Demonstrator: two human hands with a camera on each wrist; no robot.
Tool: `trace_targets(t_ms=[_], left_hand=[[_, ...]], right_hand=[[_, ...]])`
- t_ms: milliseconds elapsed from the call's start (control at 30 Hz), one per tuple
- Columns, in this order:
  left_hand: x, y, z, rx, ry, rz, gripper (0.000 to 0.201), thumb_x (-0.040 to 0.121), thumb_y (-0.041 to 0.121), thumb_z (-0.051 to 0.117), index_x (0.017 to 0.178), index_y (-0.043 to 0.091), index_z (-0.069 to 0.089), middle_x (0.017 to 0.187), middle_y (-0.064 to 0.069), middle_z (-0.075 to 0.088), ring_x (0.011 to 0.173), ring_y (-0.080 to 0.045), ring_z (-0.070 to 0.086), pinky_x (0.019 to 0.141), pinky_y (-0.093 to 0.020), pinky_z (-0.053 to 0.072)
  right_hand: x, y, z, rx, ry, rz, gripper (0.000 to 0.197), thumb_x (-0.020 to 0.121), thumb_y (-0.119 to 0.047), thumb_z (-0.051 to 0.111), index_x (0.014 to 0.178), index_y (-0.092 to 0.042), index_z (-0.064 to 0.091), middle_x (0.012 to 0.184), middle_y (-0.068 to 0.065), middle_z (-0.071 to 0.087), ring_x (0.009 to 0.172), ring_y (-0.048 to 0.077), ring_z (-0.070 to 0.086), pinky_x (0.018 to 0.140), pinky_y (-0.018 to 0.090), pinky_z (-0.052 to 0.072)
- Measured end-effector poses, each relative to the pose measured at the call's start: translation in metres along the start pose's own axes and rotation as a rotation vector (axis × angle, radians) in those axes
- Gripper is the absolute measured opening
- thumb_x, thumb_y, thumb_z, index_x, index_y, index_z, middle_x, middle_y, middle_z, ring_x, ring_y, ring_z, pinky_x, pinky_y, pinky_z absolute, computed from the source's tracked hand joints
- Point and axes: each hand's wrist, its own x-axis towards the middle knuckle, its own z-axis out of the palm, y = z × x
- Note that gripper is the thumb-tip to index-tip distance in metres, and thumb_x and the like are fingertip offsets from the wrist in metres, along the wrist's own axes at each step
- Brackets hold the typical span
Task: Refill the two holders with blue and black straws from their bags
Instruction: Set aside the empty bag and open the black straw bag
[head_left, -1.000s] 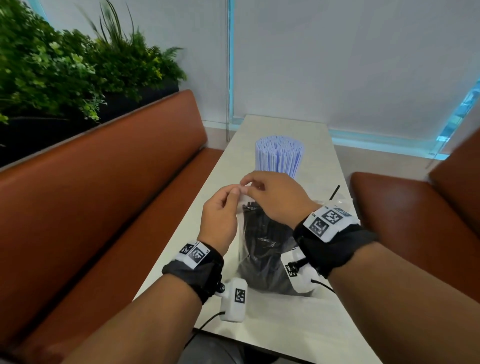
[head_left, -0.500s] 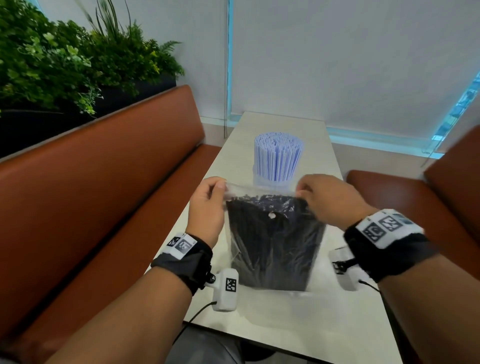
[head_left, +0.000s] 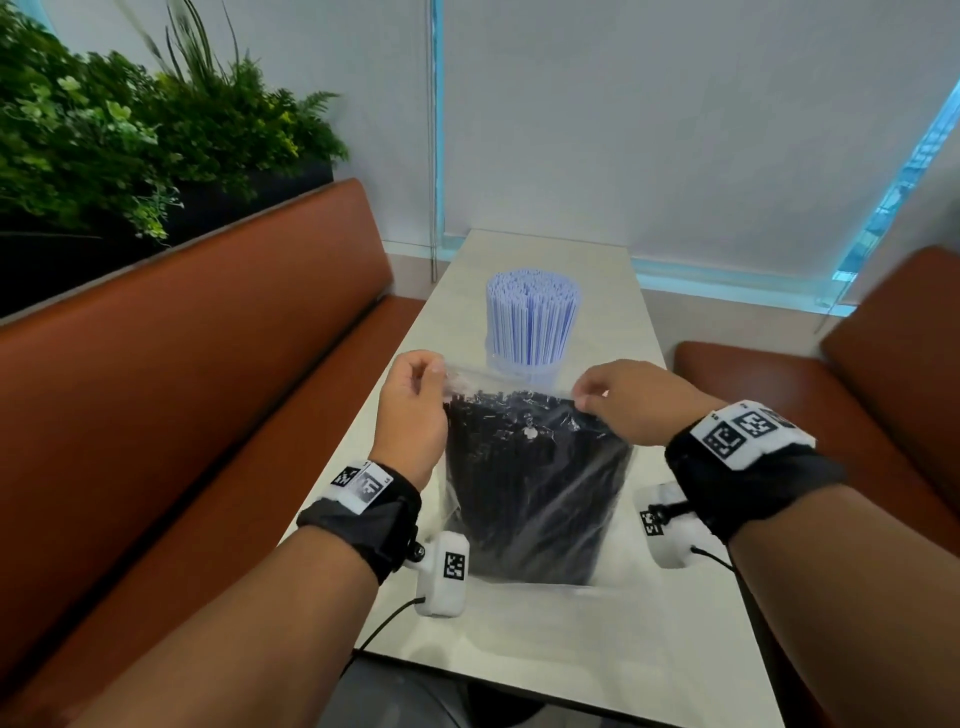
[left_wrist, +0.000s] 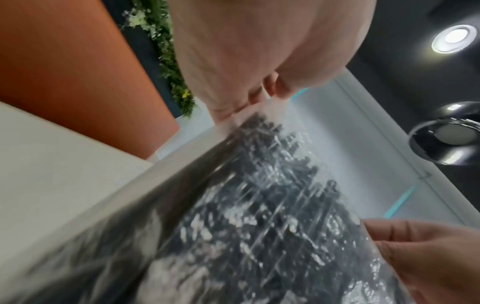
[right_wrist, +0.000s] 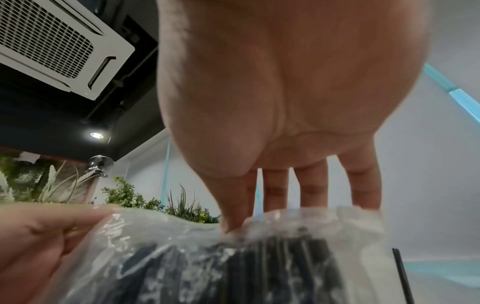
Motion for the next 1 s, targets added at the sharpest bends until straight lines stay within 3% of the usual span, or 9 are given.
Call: trace_targets(t_ms=[133, 233, 333, 433, 567, 633, 733, 867, 1000], left_hand=[[0.001, 0.015, -0.007, 0.438, -0.222, 0.289, 0.030, 0.092, 0.042, 0.063, 0.120, 0.043, 0.055, 0.121, 0.016, 0.051, 0.116, 0.001, 0.046, 0.097, -0.012, 0.034], [-0.002, 0.024, -0.007, 0.796, -0.414, 0.437, 0.023, 0.090, 0.045, 0.069, 0.113, 0.038, 0.070, 0.118, 0.012, 0.052, 0.115, -0.008, 0.036, 0.098, -0.023, 0.037], [-0.003, 0.032, -0.008, 0.843, -0.418, 0.550, 0.015, 0.091, 0.037, 0.072, 0.103, 0.028, 0.077, 0.109, 0.007, 0.059, 0.108, -0.014, 0.039, 0.096, -0.038, 0.043], [-0.006, 0.036, -0.012, 0.763, -0.438, 0.623, 0.012, 0.089, 0.035, 0.075, 0.096, 0.026, 0.079, 0.124, 0.006, 0.054, 0.122, -0.011, 0.034, 0.105, -0.022, 0.030], [-0.014, 0.037, -0.028, 0.715, -0.656, 0.541, 0.030, 0.085, 0.052, 0.066, 0.072, 0.026, 0.074, 0.137, 0.015, 0.047, 0.134, -0.005, 0.034, 0.106, -0.015, 0.025], [-0.020, 0.039, -0.027, 0.675, -0.696, 0.386, 0.051, 0.085, 0.065, 0.055, 0.061, 0.022, 0.070, 0.132, 0.019, 0.052, 0.120, 0.000, 0.050, 0.100, -0.020, 0.036], [-0.023, 0.041, -0.013, 0.661, -0.607, 0.180, 0.056, 0.095, 0.061, 0.050, 0.057, 0.024, 0.069, 0.121, 0.018, 0.059, 0.091, 0.001, 0.062, 0.084, -0.025, 0.042], [-0.026, 0.038, 0.000, 0.542, -0.576, -0.043, 0.021, 0.098, 0.034, 0.061, 0.089, 0.026, 0.077, 0.087, 0.022, 0.070, 0.074, 0.011, 0.060, 0.060, -0.003, 0.038], [-0.028, 0.033, 0.004, 0.408, -0.520, -0.148, 0.018, 0.098, 0.025, 0.059, 0.107, 0.029, 0.074, 0.078, 0.009, 0.070, 0.054, 0.007, 0.055, 0.052, -0.006, 0.040]], right_hand=[[0.005, 0.002, 0.005, 0.116, 0.124, -0.047, 0.015, 0.096, -0.029, 0.065, 0.084, -0.028, 0.073, 0.084, -0.021, 0.066, 0.087, 0.008, 0.064, 0.076, 0.029, 0.044], [0.004, 0.003, 0.000, 0.200, 0.174, -0.050, 0.013, 0.088, -0.029, 0.076, 0.076, -0.025, 0.073, 0.078, -0.014, 0.070, 0.069, 0.002, 0.062, 0.063, 0.024, 0.042], [-0.002, 0.005, -0.011, 0.227, 0.192, -0.032, 0.021, 0.079, -0.034, 0.085, 0.072, -0.022, 0.070, 0.063, -0.014, 0.066, 0.055, 0.000, 0.057, 0.051, 0.017, 0.036], [-0.009, 0.007, -0.020, 0.275, 0.167, -0.009, 0.024, 0.078, -0.037, 0.085, 0.073, -0.019, 0.070, 0.058, -0.018, 0.064, 0.055, -0.005, 0.056, 0.048, 0.011, 0.037], [-0.011, 0.018, -0.015, 0.391, 0.285, 0.127, 0.024, 0.094, -0.035, 0.070, 0.087, -0.012, 0.064, 0.085, -0.006, 0.071, 0.070, 0.011, 0.063, 0.055, 0.027, 0.042], [-0.010, 0.018, -0.005, 0.419, 0.299, 0.198, 0.018, 0.101, -0.027, 0.057, 0.094, -0.010, 0.058, 0.099, -0.004, 0.072, 0.074, 0.009, 0.063, 0.057, 0.029, 0.045], [-0.007, 0.011, 0.012, 0.349, 0.280, 0.264, 0.020, 0.101, -0.026, 0.051, 0.108, -0.009, 0.056, 0.106, 0.010, 0.068, 0.095, 0.029, 0.066, 0.079, 0.041, 0.054], [-0.003, 0.010, 0.024, 0.431, 0.261, 0.279, 0.013, 0.099, -0.018, 0.052, 0.107, -0.010, 0.058, 0.101, 0.011, 0.065, 0.089, 0.028, 0.063, 0.076, 0.035, 0.051], [-0.005, 0.019, 0.033, 0.574, 0.275, 0.286, 0.019, 0.098, -0.008, 0.048, 0.087, -0.019, 0.059, 0.088, 0.002, 0.061, 0.068, 0.014, 0.056, 0.057, 0.027, 0.044]])
